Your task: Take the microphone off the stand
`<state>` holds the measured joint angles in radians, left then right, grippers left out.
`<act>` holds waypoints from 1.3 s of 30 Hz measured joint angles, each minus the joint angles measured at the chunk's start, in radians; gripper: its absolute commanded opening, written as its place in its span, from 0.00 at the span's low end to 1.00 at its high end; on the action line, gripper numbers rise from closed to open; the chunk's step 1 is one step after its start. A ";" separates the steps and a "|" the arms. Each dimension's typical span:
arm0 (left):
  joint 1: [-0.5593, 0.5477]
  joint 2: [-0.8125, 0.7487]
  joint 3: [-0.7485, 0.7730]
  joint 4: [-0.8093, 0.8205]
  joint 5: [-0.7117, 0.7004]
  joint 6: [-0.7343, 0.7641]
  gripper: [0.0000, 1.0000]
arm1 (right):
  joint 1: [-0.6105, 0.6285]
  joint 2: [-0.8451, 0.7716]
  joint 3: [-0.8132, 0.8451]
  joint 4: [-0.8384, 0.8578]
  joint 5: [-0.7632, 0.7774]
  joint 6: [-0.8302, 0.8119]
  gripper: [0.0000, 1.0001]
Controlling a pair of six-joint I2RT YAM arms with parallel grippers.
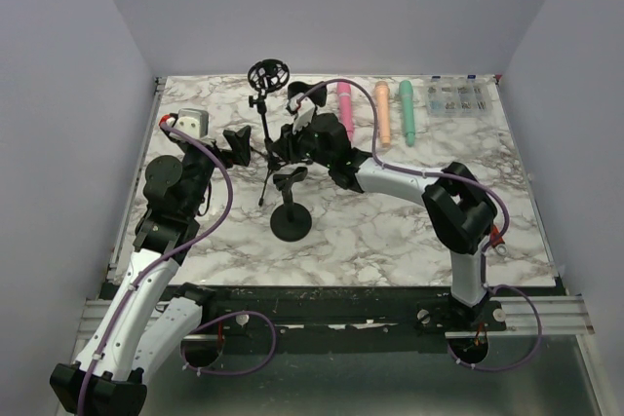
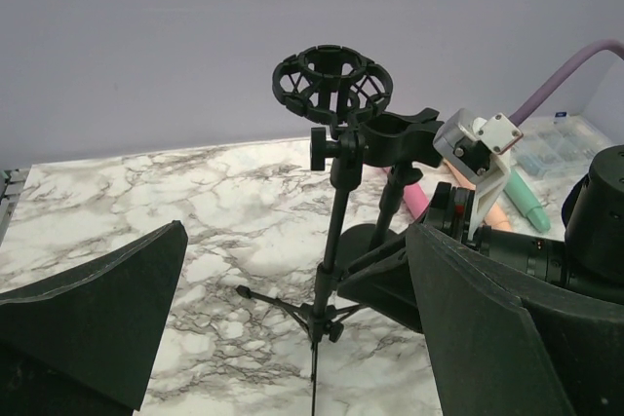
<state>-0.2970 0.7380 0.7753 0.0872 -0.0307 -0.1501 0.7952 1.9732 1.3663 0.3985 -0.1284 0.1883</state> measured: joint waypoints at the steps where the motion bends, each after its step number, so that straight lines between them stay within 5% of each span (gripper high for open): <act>1: 0.000 0.000 0.000 0.000 0.000 0.000 0.99 | 0.008 0.000 0.000 -0.001 0.007 -0.012 0.22; 8: 0.000 0.001 0.000 0.000 0.000 0.000 0.99 | 0.024 0.000 0.000 0.000 0.023 -0.019 0.53; 14: 0.000 0.001 0.000 0.000 0.000 0.000 0.98 | 0.024 -0.010 0.000 -0.008 0.063 0.011 0.67; 28: 0.000 0.001 0.000 0.000 0.000 0.000 0.99 | 0.024 -0.214 -0.122 -0.064 0.203 0.046 0.75; 39: 0.000 0.000 0.000 0.001 0.003 -0.010 0.98 | 0.024 -0.602 -0.334 -0.214 0.409 0.055 0.87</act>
<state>-0.2970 0.7383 0.7753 0.0883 -0.0277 -0.1604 0.8192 1.3716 1.0325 0.1848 0.2810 0.2432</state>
